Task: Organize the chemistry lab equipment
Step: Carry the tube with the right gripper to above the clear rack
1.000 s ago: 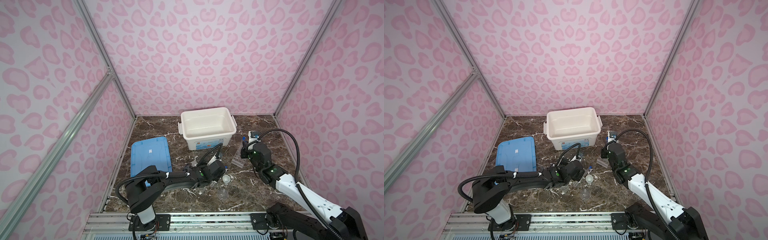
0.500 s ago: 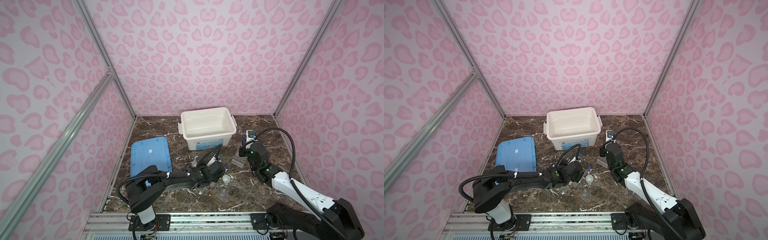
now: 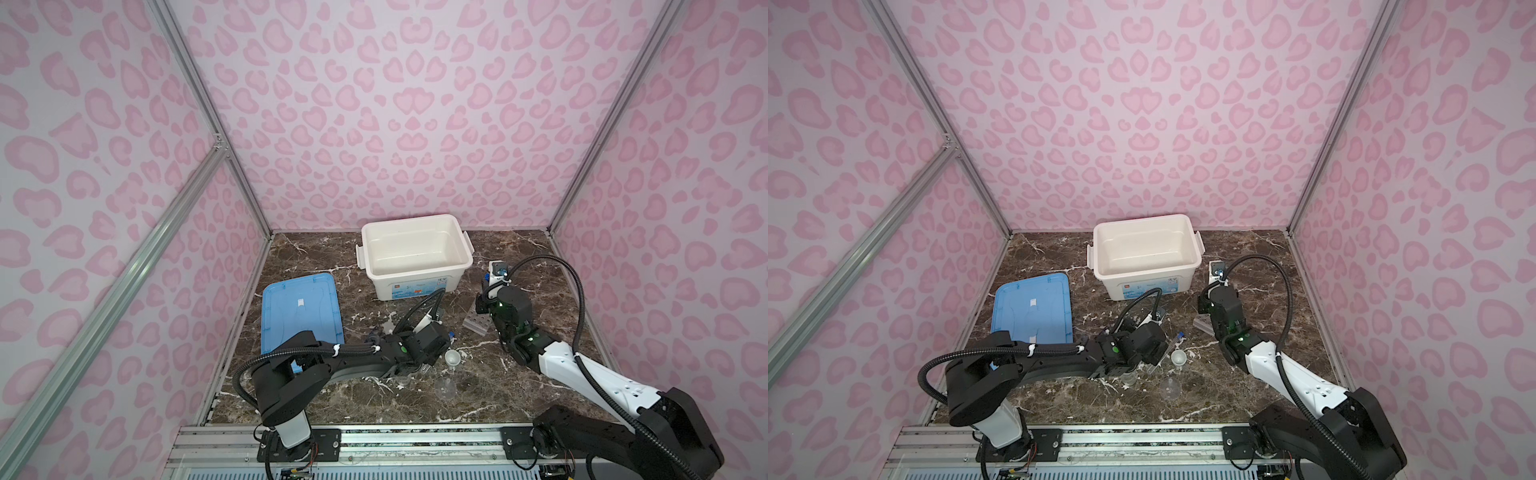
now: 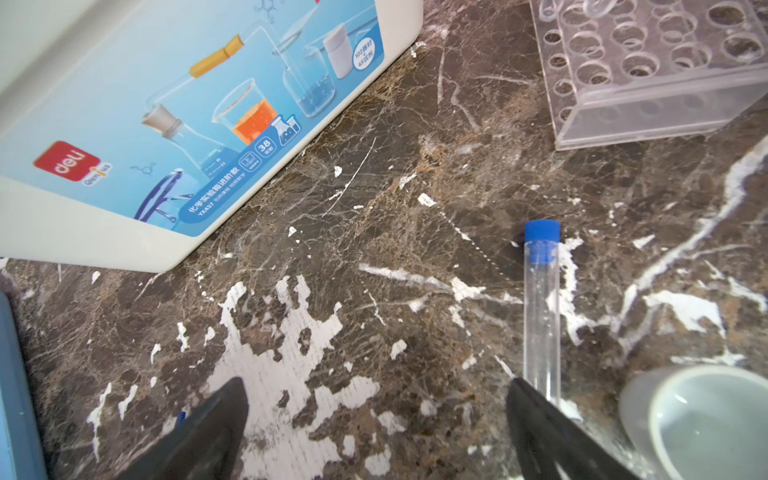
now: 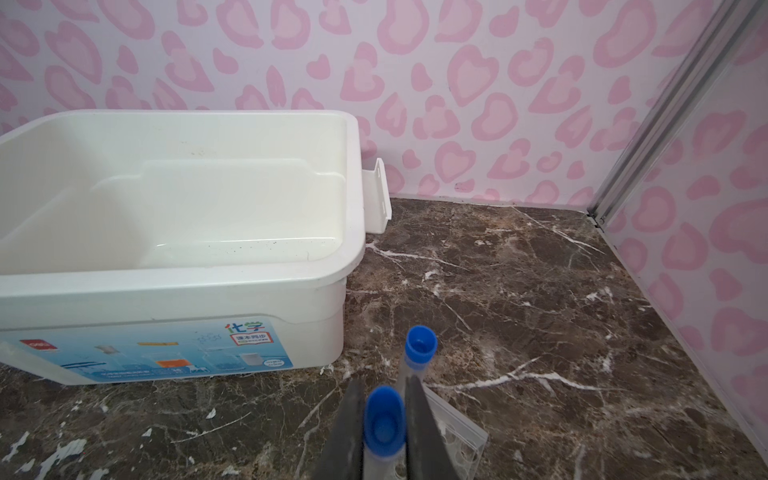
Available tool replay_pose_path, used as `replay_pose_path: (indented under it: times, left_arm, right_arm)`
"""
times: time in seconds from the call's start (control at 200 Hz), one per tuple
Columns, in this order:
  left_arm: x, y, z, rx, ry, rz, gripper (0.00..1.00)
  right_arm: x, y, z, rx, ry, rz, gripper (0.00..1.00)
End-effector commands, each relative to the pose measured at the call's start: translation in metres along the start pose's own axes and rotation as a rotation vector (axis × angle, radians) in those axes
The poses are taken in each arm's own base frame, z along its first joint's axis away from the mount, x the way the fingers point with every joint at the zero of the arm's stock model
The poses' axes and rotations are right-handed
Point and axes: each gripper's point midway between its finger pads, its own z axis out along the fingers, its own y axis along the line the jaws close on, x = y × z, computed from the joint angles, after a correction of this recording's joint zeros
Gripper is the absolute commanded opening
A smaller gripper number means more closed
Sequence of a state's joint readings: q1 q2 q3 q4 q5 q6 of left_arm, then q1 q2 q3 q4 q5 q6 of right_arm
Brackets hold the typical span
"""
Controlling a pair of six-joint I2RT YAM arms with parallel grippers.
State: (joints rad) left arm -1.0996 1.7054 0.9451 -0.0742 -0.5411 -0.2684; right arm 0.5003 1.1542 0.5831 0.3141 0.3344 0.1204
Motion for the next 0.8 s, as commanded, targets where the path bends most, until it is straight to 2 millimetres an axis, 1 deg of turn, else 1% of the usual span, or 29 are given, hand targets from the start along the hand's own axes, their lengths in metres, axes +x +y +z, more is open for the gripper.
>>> replay_pose_path:
  times: [0.0, 0.375, 0.655, 0.795]
  left_arm:
    - [0.0032, -0.0002, 0.0012, -0.001, 0.007, -0.005, 0.98]
    - [0.0038, -0.0024, 0.0024, 0.008, 0.010, -0.005, 0.98]
    - [0.0051, -0.0030, 0.0033, 0.010, 0.014, -0.005, 0.98]
    - [0.0050, -0.0039, 0.0041, 0.012, 0.016, -0.006, 0.98]
  right_arm:
    - [-0.0020, -0.0012, 0.0014, 0.010, -0.019, 0.004, 0.14]
    - [0.0026, -0.0001, 0.0062, 0.016, -0.014, -0.010, 0.14]
    - [0.0026, -0.0025, 0.0069, 0.028, -0.029, -0.009, 0.14]
    - [0.0061, -0.0038, 0.0095, 0.041, -0.017, -0.015, 0.14]
